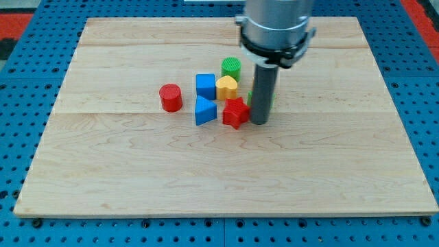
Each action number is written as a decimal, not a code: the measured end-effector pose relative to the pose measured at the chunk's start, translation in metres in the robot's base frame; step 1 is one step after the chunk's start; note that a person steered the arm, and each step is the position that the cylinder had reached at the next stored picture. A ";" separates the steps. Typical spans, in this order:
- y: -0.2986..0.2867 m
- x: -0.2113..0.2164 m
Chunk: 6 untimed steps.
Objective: Slide the green star below the hexagon
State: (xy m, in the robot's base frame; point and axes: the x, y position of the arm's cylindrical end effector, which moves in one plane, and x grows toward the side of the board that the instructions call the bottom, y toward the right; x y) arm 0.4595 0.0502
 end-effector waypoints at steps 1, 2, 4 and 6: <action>0.006 0.003; 0.053 0.019; -0.132 0.045; -0.213 -0.019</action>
